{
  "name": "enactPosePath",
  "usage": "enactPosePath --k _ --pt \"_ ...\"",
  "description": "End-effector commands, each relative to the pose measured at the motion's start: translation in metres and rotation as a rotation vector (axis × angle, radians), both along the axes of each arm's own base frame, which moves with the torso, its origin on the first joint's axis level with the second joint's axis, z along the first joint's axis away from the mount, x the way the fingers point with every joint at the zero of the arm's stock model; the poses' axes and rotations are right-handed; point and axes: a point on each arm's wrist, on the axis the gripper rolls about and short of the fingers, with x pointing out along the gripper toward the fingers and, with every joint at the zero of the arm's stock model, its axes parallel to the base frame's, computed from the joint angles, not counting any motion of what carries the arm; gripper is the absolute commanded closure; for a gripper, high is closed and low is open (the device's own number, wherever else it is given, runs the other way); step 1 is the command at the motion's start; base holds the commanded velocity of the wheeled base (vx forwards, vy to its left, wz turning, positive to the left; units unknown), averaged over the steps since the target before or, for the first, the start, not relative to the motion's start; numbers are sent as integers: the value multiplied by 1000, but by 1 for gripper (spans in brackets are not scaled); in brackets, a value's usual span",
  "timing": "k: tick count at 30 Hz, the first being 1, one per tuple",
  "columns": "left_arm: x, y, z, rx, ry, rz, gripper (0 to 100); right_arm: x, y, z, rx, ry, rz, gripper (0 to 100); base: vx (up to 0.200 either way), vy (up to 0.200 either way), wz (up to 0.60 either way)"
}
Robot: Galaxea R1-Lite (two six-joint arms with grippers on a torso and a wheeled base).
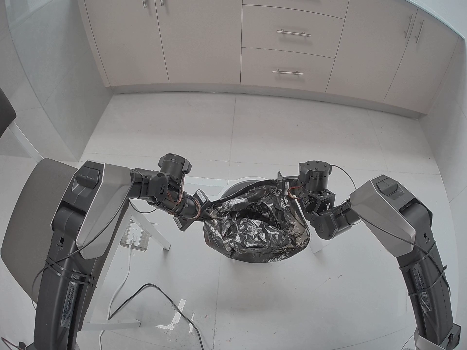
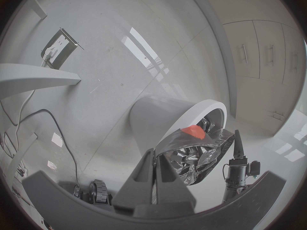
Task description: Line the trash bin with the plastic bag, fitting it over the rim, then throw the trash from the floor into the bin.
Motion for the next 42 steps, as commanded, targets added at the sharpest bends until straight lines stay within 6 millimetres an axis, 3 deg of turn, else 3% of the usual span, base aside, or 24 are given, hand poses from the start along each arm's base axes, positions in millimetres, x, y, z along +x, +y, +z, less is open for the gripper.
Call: enactPosePath --k 1,12,23,35,42 --pt "-2 -4 4 -3 -6 -7 100 -4 4 0 -4 6 10 0 0 0 0" --pt "-7 -21 22 -23 -56 -42 100 -4 5 -1 -8 11 13 0 0 0 0" --pt "-7 -22 20 -22 -58 -46 100 -2 0 -5 -14 18 3 0 0 0 0" --pt "1 -18 12 -40 -96 -38 100 25 -8 -11 -7 5 -33 0 0 0 0" --pt "2 -16 6 -37 -89 -35 100 28 -8 -9 -4 -11 -79 0 0 0 0"
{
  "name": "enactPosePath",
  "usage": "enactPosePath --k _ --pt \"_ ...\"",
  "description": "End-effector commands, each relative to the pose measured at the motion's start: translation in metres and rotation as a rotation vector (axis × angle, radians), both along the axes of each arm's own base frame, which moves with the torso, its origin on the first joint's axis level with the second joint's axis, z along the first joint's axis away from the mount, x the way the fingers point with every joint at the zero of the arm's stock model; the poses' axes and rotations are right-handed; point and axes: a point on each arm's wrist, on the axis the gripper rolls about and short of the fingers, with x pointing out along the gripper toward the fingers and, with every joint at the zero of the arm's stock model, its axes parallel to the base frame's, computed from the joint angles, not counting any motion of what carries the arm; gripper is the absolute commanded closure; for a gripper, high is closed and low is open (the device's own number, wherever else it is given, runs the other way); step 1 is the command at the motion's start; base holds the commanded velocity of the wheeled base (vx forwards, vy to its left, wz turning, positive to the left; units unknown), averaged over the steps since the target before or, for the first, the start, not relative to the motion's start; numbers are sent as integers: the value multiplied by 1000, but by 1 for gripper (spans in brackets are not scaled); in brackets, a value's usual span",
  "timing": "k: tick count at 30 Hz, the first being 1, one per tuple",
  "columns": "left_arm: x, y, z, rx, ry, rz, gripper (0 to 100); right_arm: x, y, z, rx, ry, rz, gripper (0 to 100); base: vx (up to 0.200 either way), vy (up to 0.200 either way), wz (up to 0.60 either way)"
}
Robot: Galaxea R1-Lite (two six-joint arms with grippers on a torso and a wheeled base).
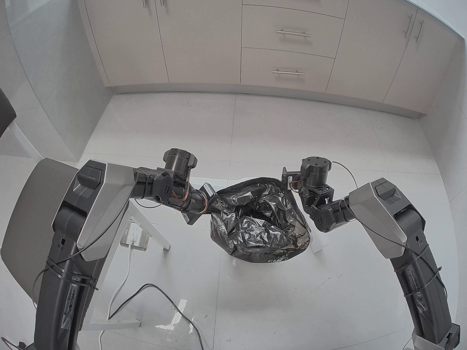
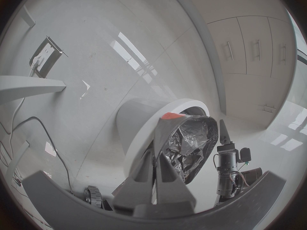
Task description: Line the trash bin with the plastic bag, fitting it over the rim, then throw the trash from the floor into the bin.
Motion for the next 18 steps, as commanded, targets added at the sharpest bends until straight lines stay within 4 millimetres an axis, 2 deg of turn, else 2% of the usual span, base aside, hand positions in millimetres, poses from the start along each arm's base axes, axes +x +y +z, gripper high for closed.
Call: enactPosePath --k 1,7,12,15,17,18 --pt "0 0 -6 4 12 1 100 1 1 -3 1 0 -3 0 0 0 0" --pt "0 -1 -4 3 9 -2 100 -10 8 24 14 -21 17 0 0 0 0" --pt "0 0 -5 3 10 1 100 -25 9 37 2 9 35 0 0 0 0" --pt "0 0 -6 3 10 1 100 -36 3 45 -29 95 108 0 0 0 0" --pt "0 0 -6 3 10 1 100 -36 3 45 -29 95 108 0 0 0 0" --pt "0 0 -6 3 10 1 100 -37 -5 52 -43 189 161 0 0 0 0"
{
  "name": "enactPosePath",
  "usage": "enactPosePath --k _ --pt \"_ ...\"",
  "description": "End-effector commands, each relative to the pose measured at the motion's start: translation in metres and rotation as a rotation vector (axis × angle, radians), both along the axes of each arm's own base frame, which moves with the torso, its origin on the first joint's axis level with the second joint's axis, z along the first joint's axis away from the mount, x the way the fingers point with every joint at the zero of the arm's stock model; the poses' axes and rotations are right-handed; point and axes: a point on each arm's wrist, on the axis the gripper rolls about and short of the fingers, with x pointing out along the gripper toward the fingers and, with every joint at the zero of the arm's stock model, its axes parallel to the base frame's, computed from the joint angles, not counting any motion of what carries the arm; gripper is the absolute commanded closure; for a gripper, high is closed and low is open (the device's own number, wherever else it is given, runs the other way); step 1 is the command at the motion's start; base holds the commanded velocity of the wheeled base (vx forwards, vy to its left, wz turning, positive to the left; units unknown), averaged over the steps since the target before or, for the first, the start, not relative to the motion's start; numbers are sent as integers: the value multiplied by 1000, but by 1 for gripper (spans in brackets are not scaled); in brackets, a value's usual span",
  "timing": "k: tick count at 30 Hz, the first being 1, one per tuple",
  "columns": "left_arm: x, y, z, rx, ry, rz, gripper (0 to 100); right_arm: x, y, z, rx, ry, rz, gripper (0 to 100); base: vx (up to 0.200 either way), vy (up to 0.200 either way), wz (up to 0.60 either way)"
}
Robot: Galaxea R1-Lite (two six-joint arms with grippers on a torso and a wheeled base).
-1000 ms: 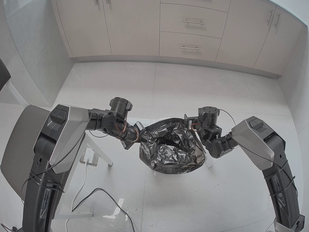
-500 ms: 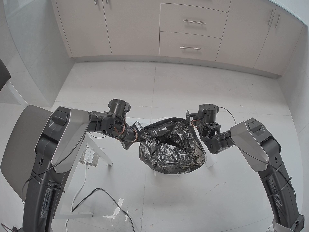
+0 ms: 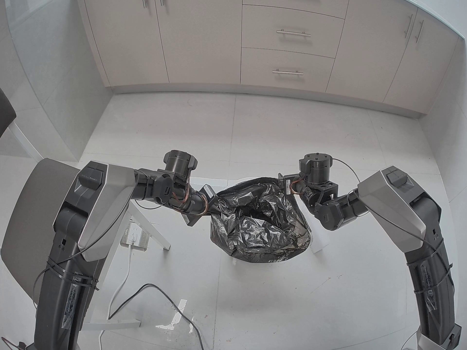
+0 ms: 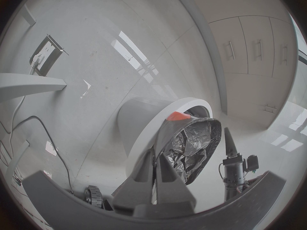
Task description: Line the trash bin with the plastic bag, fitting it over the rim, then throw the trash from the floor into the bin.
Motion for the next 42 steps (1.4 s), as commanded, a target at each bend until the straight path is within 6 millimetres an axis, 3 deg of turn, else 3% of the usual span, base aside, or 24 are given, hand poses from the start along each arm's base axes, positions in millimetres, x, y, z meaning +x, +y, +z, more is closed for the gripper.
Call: enactPosePath --k 1,8,17,25,30,42 --pt "0 0 -2 1 5 0 100 -5 -14 32 -10 80 59 0 0 0 0" --pt "0 1 -5 3 9 2 100 1 -13 23 -12 89 56 0 0 0 0" --pt "0 0 -4 3 7 -1 100 -4 -13 32 -11 97 68 0 0 0 0" --pt "0 1 -5 3 8 1 100 -15 -1 8 -37 181 130 0 0 0 0" --pt "1 1 -4 2 5 1 100 -15 1 3 -40 188 134 0 0 0 0" --pt "1 0 1 -5 -13 0 100 6 -8 -9 -28 154 77 0 0 0 0"
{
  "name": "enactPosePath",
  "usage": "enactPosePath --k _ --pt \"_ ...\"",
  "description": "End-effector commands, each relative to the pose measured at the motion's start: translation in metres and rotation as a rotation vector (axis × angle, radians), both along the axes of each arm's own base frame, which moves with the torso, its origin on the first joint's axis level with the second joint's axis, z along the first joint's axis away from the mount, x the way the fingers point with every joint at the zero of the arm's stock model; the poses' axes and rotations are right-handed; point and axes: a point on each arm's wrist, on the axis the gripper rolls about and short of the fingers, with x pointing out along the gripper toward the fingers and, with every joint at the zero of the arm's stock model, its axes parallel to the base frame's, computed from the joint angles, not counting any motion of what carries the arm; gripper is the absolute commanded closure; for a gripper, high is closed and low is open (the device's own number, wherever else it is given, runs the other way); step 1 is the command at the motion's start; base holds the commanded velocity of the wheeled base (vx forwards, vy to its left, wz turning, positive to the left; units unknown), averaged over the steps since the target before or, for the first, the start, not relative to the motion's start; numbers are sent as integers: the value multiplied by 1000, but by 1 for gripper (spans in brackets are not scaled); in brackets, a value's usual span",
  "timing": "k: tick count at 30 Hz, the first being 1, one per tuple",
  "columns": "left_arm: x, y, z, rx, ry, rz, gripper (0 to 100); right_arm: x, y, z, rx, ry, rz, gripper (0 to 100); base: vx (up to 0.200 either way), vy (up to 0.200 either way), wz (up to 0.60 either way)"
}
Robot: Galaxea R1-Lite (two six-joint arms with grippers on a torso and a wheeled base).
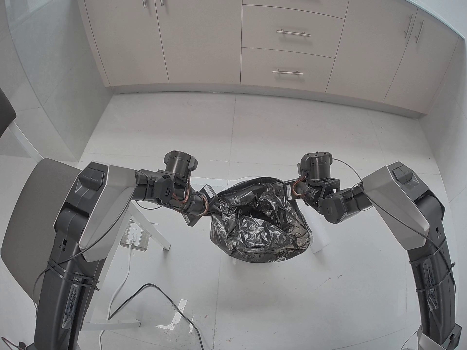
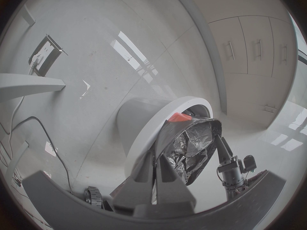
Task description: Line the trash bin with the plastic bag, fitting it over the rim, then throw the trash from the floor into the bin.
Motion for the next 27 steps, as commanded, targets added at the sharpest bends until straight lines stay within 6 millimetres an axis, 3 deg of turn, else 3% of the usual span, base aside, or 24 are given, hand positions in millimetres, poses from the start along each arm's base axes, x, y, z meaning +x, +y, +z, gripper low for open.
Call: enactPosePath --k 1,27 --pt "0 0 3 -3 -7 1 100 7 -2 -8 2 -7 -19 0 0 0 0" --pt "3 1 -2 -6 -20 3 100 27 -3 -23 22 -51 -81 0 0 0 0"
